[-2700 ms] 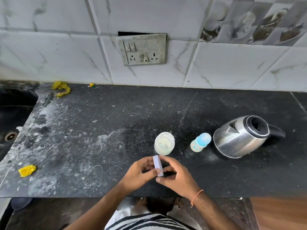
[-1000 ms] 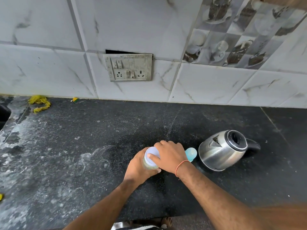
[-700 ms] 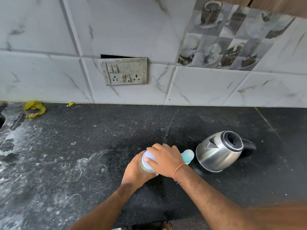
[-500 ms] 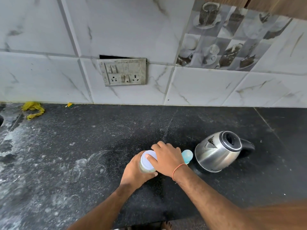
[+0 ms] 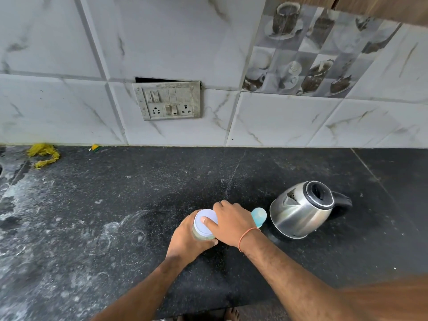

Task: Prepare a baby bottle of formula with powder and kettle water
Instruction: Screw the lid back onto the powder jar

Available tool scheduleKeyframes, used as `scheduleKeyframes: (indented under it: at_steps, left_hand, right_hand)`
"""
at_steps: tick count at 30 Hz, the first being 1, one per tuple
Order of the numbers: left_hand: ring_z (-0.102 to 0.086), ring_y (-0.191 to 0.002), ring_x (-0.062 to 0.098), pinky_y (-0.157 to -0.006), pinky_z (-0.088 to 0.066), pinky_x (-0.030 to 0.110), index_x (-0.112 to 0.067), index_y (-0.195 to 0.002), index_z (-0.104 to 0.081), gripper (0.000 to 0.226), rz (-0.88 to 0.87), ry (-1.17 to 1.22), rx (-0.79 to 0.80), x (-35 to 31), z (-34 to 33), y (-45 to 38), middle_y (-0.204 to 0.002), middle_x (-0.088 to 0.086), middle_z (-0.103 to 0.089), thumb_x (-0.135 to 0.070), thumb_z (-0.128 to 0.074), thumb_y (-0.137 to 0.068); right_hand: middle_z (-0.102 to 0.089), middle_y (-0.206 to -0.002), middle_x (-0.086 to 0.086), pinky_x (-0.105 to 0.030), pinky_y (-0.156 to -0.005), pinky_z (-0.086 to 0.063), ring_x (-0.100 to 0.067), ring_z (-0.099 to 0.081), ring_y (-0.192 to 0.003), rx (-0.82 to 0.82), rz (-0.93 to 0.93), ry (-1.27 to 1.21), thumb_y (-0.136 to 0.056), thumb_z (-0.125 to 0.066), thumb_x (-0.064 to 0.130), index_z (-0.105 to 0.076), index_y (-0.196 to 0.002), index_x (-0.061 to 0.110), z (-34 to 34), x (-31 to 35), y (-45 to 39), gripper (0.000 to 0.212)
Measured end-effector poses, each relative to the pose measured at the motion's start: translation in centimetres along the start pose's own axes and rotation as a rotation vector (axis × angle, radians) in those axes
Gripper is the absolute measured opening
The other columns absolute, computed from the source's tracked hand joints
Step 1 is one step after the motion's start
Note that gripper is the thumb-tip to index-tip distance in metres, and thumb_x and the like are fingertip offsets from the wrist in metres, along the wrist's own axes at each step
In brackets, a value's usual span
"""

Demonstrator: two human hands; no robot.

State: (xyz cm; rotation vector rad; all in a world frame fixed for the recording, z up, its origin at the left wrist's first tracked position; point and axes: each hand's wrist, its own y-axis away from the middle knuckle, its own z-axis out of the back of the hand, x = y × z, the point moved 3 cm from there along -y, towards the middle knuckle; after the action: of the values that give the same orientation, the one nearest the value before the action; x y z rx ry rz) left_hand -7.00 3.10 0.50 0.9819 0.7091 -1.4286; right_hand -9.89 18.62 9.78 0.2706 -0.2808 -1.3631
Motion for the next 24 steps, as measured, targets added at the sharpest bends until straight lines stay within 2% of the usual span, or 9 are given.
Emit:
scheduleKeyframes:
  at_steps: [2, 4, 6, 9, 13, 17, 21, 24]
  left_hand:
    - [-0.068, -0.116, 0.001, -0.101, -0.059, 0.031, -0.049, -0.138, -0.059, 0.086, 0.001, 0.003, -0.003, 0.0, 0.0, 0.0, -0.127, -0.025, -0.070, -0.043, -0.102, -0.064]
    - [-0.067, -0.116, -0.001, -0.100, -0.058, 0.027, -0.046, -0.140, -0.059, 0.088, 0.009, 0.015, -0.006, -0.1, 0.0, 0.0, -0.127, -0.024, -0.070, -0.041, -0.102, -0.063]
    - [-0.066, -0.116, -0.008, -0.095, -0.055, 0.018, -0.046, -0.139, -0.061, 0.085, 0.007, 0.033, -0.007, -0.1, -0.1, 0.0, -0.125, -0.025, -0.071, -0.043, -0.101, -0.063]
    - [-0.068, -0.113, -0.005, -0.091, -0.058, 0.020, -0.049, -0.134, -0.063, 0.079, 0.016, 0.038, -0.003, 0.0, -0.2, 0.1, -0.122, -0.024, -0.074, -0.042, -0.098, -0.064]
    - [-0.069, -0.111, -0.002, -0.089, -0.059, 0.026, -0.052, -0.134, -0.062, 0.076, 0.016, 0.009, 0.004, 0.1, -0.2, -0.1, -0.121, -0.025, -0.073, -0.040, -0.092, -0.065]
    - [-0.071, -0.104, 0.001, -0.084, -0.060, 0.028, -0.050, -0.126, -0.065, 0.066, 0.001, -0.007, 0.018, 0.1, -0.2, -0.3, -0.114, -0.022, -0.075, -0.038, -0.091, -0.067]
    - [-0.068, -0.112, -0.004, -0.089, -0.058, 0.022, -0.051, -0.134, -0.062, 0.079, -0.020, -0.008, 0.017, 0.3, -0.2, -0.1, -0.121, -0.027, -0.073, -0.046, -0.098, -0.064]
    - [-0.068, -0.112, -0.005, -0.091, -0.059, 0.024, -0.050, -0.138, -0.062, 0.079, -0.025, -0.010, -0.007, 0.3, -0.3, 0.2, -0.122, -0.027, -0.073, -0.047, -0.090, -0.065]
  right_hand:
    - [-0.058, -0.135, -0.005, -0.050, -0.094, -0.056, -0.035, -0.061, -0.117, -0.034, 0.017, -0.019, -0.101, -0.050, 0.071, -0.054, -0.140, 0.019, 0.1, 0.0, 0.0, 0.065]
    - [-0.050, -0.151, 0.002, -0.051, -0.098, -0.055, -0.033, -0.058, -0.127, 0.000, 0.135, -0.058, -0.095, -0.060, 0.068, -0.039, -0.158, 0.030, 0.2, 0.1, 0.1, 0.077]
    - [-0.046, -0.157, 0.007, -0.050, -0.098, -0.055, -0.032, -0.057, -0.130, 0.036, 0.225, -0.014, -0.094, -0.066, 0.061, -0.026, -0.167, 0.039, 0.0, 0.2, 0.1, 0.086]
    - [-0.050, -0.145, -0.001, -0.047, -0.089, -0.054, -0.034, -0.063, -0.122, -0.002, 0.213, 0.018, -0.095, -0.066, 0.058, -0.039, -0.160, 0.031, -0.2, 0.7, 0.0, 0.076]
    - [-0.053, -0.129, -0.009, -0.043, -0.074, -0.044, -0.036, -0.068, -0.106, -0.049, 0.147, 0.062, -0.096, -0.066, 0.061, -0.050, -0.137, 0.017, -0.3, 2.1, 0.4, 0.062]
    - [-0.053, -0.127, -0.011, -0.043, -0.073, -0.043, -0.036, -0.067, -0.105, -0.076, 0.146, 0.073, -0.096, -0.065, 0.063, -0.050, -0.133, 0.015, -0.5, 2.5, 0.4, 0.063]
    - [-0.062, -0.123, -0.010, -0.045, -0.076, -0.046, -0.038, -0.072, -0.103, -0.043, 0.183, 0.107, -0.092, -0.061, 0.074, -0.050, -0.134, 0.018, 0.0, 1.4, 0.0, 0.070]
    - [-0.067, -0.122, -0.012, -0.045, -0.076, -0.047, -0.038, -0.073, -0.104, -0.051, 0.211, 0.120, -0.096, -0.057, 0.074, -0.048, -0.137, 0.016, -0.5, 1.1, 0.1, 0.072]
